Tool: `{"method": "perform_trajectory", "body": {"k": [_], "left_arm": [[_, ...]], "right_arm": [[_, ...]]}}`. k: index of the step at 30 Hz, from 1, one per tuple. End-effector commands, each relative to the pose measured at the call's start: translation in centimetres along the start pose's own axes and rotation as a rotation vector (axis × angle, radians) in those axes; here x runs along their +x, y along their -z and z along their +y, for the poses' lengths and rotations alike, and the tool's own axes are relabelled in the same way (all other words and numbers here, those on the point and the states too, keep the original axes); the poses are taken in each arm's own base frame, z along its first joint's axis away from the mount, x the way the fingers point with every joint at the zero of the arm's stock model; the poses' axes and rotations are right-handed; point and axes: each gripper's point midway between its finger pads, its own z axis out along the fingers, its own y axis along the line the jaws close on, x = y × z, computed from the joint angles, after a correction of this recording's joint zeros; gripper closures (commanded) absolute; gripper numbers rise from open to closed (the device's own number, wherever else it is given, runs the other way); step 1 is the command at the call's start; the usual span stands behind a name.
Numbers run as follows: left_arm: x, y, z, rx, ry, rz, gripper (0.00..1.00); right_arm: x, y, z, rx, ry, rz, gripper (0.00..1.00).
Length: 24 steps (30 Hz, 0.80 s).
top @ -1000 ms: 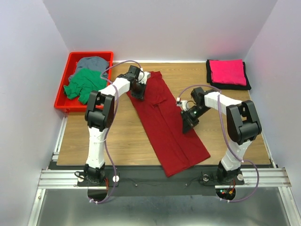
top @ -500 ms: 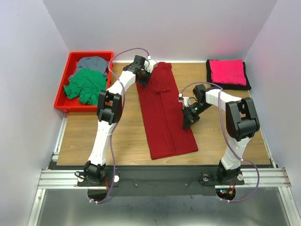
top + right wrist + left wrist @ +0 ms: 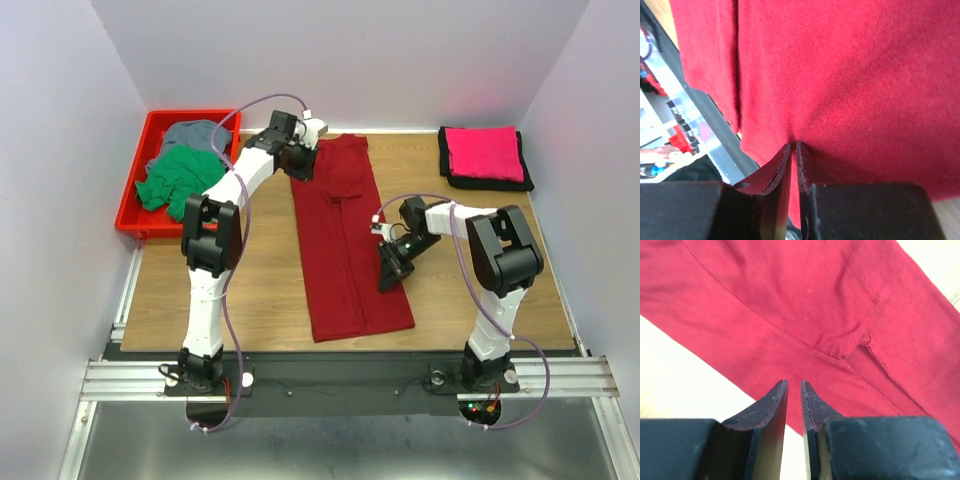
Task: Fold and stack the t-shirts
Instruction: Fold the tshirt
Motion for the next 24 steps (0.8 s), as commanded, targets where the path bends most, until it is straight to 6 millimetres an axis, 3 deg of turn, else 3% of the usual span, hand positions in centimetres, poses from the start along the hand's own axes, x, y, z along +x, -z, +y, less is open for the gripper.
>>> {"method": "perform_trajectory", "body": {"k": [1,7,13,17,24], "left_arm": [[2.5,-0.9,-1.1,0.045,0.081,0.059,0.71],[4.7,-2.6,-0.7,0.034,0.118,0.132,0.71],[6.4,-4.7,0.3,0.008,0.131,0.173,0.73],[6.1,-5.9,1.2,-0.012,0.143,0.163,0.75],[4.7,-7.2,2.8,-0.037,0.148,0.113,0.75]], "right_arm": [[-0.3,-1.7,0.7,-0.017,0.023,-0.012,0.85],[-1.1,-3.0,2.7,-0.045,0.016,-0.025,0.87],[-3.8,-0.7,3.1,0.023,0.078,-0.108,0.77],[-6.1,0.9,1.8,0.095,0.089,-0.164,0.73],[-11.6,3.0,-1.5,0.169,0.093,-0.257,0.76]]}}
